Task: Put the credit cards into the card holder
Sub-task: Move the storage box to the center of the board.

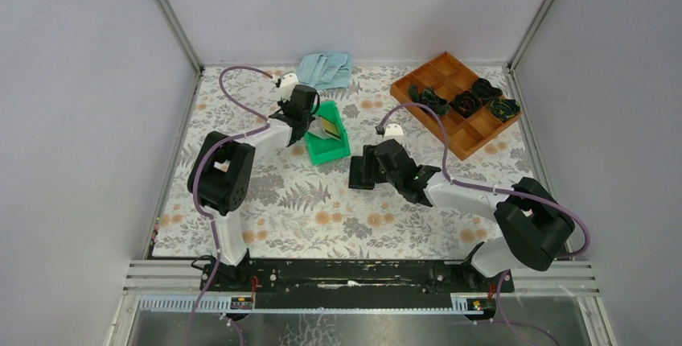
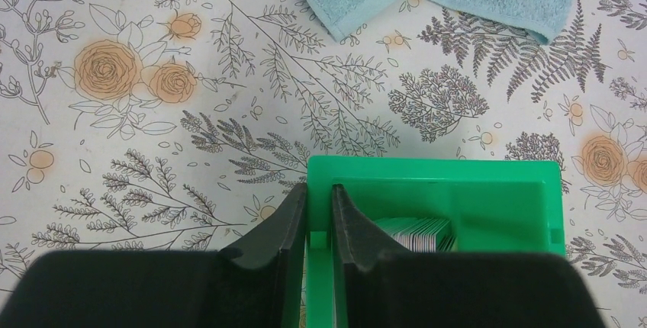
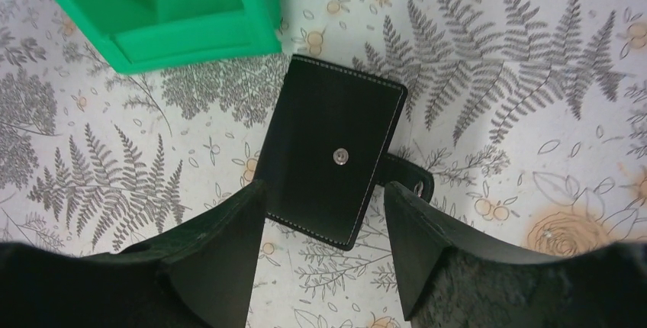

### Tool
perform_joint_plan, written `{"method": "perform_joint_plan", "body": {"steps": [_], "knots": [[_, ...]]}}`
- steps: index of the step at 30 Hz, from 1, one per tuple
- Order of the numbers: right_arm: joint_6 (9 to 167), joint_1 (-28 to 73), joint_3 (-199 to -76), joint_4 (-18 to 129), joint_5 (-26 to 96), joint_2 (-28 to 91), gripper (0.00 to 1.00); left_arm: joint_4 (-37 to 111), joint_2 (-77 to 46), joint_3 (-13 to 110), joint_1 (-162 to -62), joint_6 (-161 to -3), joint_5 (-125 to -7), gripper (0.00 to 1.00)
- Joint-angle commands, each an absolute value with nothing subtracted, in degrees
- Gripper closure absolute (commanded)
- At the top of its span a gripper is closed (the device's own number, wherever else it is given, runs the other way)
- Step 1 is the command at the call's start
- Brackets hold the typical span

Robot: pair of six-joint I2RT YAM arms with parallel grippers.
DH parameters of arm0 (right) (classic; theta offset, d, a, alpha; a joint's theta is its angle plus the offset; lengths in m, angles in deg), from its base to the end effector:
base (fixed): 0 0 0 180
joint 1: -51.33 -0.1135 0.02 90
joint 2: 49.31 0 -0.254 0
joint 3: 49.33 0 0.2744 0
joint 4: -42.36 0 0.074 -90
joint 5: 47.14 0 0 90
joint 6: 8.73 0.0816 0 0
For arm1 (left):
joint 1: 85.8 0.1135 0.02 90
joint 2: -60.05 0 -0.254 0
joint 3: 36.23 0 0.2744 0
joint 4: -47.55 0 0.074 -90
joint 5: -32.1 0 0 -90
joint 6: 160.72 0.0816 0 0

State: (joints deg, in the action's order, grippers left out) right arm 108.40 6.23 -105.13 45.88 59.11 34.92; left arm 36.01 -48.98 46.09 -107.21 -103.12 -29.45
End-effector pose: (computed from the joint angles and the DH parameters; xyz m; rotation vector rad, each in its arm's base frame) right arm 0.2738 0.2424 0.1550 -0.1660 2.1301 0.4509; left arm 0.4447 -0.1326 0.1401 -0.4647 2.0955 0.0140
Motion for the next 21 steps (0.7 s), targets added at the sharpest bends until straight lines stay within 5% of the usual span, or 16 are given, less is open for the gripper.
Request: {"method": "perform_joint_plan", "body": {"steps": [1, 12, 21], "knots": [[111.5, 5.19, -104.0, 43.21, 59.45, 35.48, 0.35, 40.77, -49.4, 48.15, -106.9, -102.81, -29.95, 0.86], [110.99, 4.74, -104.5, 42.64, 58.11, 36.65, 0.37, 40.86, -47.86, 47.52, -106.9, -102.15, -29.75, 0.47], [102.44, 3.09, -114.02, 48.97, 60.75, 38.07, 0.36, 40.01, -44.24, 47.76, -106.89, -102.58, -30.78, 0.36]]}}
